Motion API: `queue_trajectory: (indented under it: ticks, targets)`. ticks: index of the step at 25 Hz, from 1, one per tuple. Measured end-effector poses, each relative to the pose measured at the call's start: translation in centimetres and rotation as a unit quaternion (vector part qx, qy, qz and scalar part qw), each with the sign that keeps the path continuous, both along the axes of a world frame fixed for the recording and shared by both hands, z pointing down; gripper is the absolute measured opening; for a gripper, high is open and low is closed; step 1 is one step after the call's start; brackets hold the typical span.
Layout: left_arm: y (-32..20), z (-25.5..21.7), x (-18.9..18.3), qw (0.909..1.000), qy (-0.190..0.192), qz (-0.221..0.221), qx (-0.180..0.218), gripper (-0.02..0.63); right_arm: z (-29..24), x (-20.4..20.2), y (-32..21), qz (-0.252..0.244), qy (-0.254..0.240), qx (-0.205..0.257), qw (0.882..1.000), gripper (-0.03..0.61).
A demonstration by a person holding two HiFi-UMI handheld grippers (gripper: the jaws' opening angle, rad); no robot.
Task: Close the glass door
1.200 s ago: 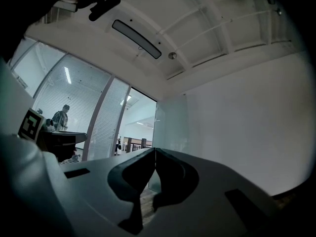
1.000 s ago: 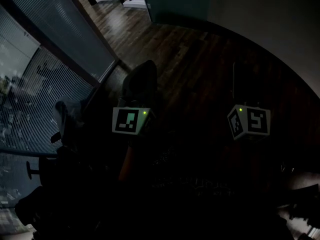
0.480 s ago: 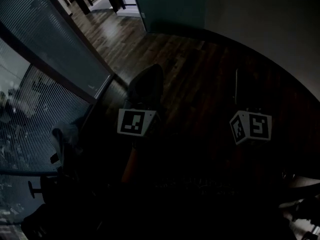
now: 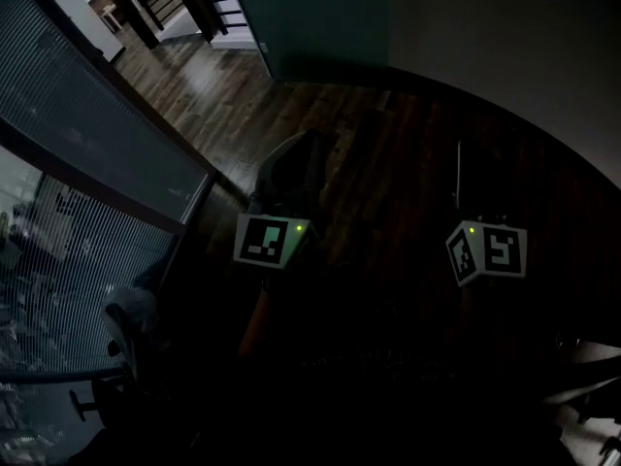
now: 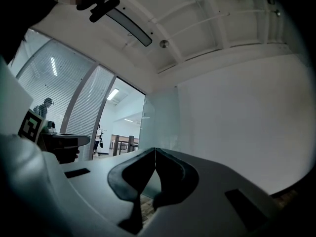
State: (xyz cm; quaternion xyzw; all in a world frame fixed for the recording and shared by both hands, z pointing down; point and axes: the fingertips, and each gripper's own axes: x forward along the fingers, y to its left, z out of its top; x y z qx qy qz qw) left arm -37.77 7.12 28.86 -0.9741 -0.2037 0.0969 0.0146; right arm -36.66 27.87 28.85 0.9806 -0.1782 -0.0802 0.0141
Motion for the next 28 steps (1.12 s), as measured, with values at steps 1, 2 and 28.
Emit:
queue_trajectory:
  ticks: [1,2,28]
  targets:
    - [-0.1,0.1,0.8,1.0000,-0.002,0.002,-0.001,0.000,0.1,0.7,-0.1,0.001,0.000,-0.001,1.000,0.003]
    - [-0.1,0.1,1.6,1.0000,-0.002,0.004,-0.002,0.000,0.1,1.3,-0.2,0.003,-0.001,-0.002,1.000,0.003]
    - [3.1,0.2,25.7,0.9993,-0.016,-0.025,-0.022,0.000,0.1,27.1,3.2,-0.025,-0.021,-0.010,0.999,0.003]
